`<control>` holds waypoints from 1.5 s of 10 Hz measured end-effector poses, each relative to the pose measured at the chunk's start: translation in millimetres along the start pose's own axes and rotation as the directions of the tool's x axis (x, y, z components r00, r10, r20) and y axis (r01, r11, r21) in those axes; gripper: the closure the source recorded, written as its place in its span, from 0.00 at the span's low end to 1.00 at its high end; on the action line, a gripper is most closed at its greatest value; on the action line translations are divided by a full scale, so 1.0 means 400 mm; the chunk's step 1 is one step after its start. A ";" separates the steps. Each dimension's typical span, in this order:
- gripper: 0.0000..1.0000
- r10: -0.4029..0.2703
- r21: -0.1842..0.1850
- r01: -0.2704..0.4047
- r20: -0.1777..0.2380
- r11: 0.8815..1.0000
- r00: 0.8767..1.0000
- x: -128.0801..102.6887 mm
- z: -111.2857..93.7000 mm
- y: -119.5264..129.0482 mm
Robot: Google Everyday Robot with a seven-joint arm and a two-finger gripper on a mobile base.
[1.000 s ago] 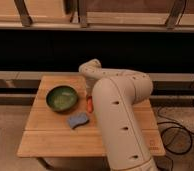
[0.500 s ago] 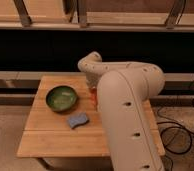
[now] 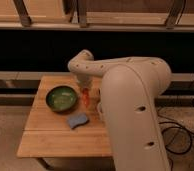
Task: Place the pepper on the white sponge
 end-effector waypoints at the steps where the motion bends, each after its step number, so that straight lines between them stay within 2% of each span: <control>1: 1.00 -0.031 -0.012 0.031 -0.005 0.999 1.000 0.027 -0.008 0.043; 3: 1.00 -0.073 -0.034 0.072 -0.022 0.997 0.997 0.077 -0.019 0.101; 8: 1.00 -0.072 -0.037 0.071 -0.023 0.997 0.997 0.077 -0.018 0.103; 9: 1.00 -0.089 -0.038 0.088 -0.019 0.995 0.996 0.075 -0.020 0.111; 11: 1.00 -0.168 -0.054 0.168 0.004 0.984 0.986 0.079 -0.039 0.193; 12: 1.00 -0.217 -0.062 0.218 0.025 0.974 0.976 0.085 -0.057 0.243; 13: 1.00 -0.240 -0.053 0.242 0.031 0.969 0.970 0.095 -0.068 0.254; 15: 1.00 -0.248 -0.040 0.249 0.033 0.968 0.968 0.126 -0.077 0.268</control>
